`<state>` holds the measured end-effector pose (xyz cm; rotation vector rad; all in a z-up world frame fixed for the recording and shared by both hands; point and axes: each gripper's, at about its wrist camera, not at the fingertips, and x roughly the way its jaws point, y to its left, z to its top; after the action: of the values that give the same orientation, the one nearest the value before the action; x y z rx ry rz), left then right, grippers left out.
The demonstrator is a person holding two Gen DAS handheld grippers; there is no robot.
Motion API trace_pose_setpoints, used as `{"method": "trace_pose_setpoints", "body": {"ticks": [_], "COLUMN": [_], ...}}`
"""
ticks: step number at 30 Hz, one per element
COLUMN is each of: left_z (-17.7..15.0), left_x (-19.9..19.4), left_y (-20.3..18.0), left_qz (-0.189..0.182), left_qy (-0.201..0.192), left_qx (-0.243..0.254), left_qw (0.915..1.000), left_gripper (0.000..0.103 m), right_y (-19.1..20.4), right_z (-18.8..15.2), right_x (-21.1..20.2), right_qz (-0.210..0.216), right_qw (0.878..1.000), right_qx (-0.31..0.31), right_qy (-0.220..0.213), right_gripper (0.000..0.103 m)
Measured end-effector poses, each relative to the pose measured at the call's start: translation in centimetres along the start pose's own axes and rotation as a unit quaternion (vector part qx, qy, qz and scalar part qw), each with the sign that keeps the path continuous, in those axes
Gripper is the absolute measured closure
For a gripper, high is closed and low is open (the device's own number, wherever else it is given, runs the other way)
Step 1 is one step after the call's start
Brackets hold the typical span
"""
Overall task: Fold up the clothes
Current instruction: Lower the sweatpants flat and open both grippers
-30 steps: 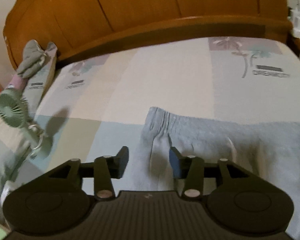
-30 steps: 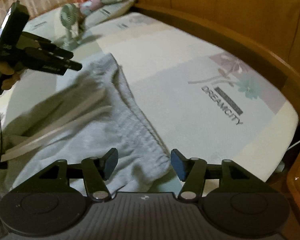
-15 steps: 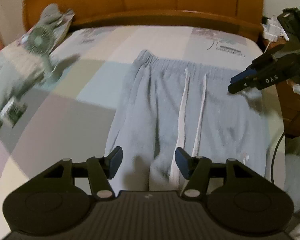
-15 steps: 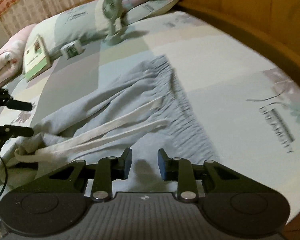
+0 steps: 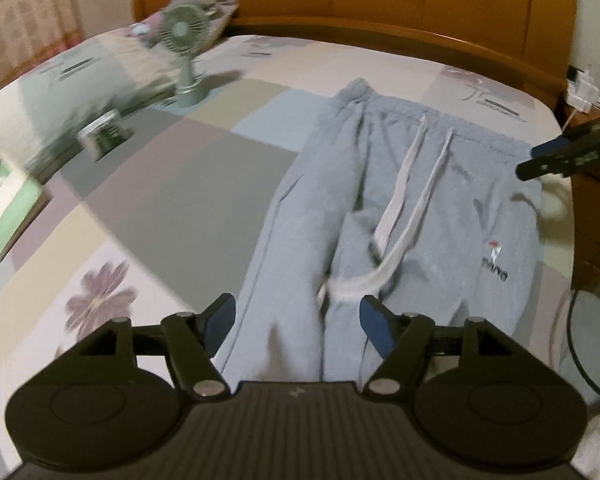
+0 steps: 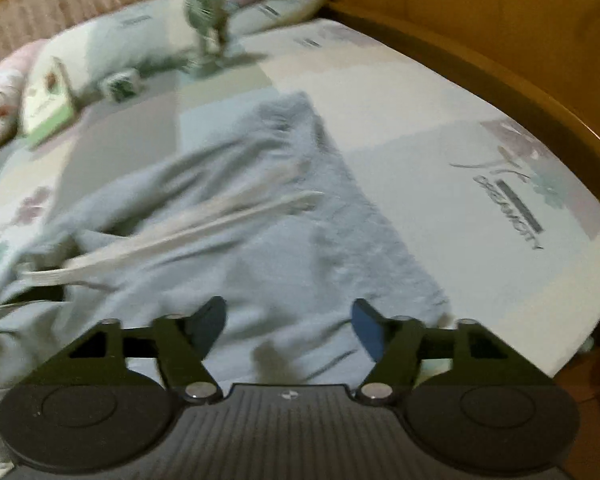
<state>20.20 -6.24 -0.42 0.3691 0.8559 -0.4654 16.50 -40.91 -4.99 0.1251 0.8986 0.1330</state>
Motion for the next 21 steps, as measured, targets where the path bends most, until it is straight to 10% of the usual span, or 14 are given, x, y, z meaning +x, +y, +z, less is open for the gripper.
{"method": "trace_pose_setpoints", "body": {"ticks": [2,8,21], "left_z": [-1.5,-6.4,-11.7], "left_x": [-1.1,-3.4,-0.6], "left_y": [0.3,0.5,0.8], "left_qz": [0.015,0.052,0.096], "left_qy": [0.005,0.024,0.047], "left_qx": [-0.008,-0.040,-0.122], "left_qw": [0.9998,0.9976,0.9868], "left_gripper": [0.029,0.027,0.025], "right_y": [1.4,5.8,9.9], "right_z": [-0.5,-2.2,-5.8], "right_x": [-0.8,-2.2,-5.5], "right_qz": [0.024,0.109,0.088], "right_qw": [1.000,0.994,0.996], "right_qx": [0.005,0.014,0.017], "right_qy": [-0.008,-0.005,-0.009], "right_gripper": [0.000,0.000,0.000]}}
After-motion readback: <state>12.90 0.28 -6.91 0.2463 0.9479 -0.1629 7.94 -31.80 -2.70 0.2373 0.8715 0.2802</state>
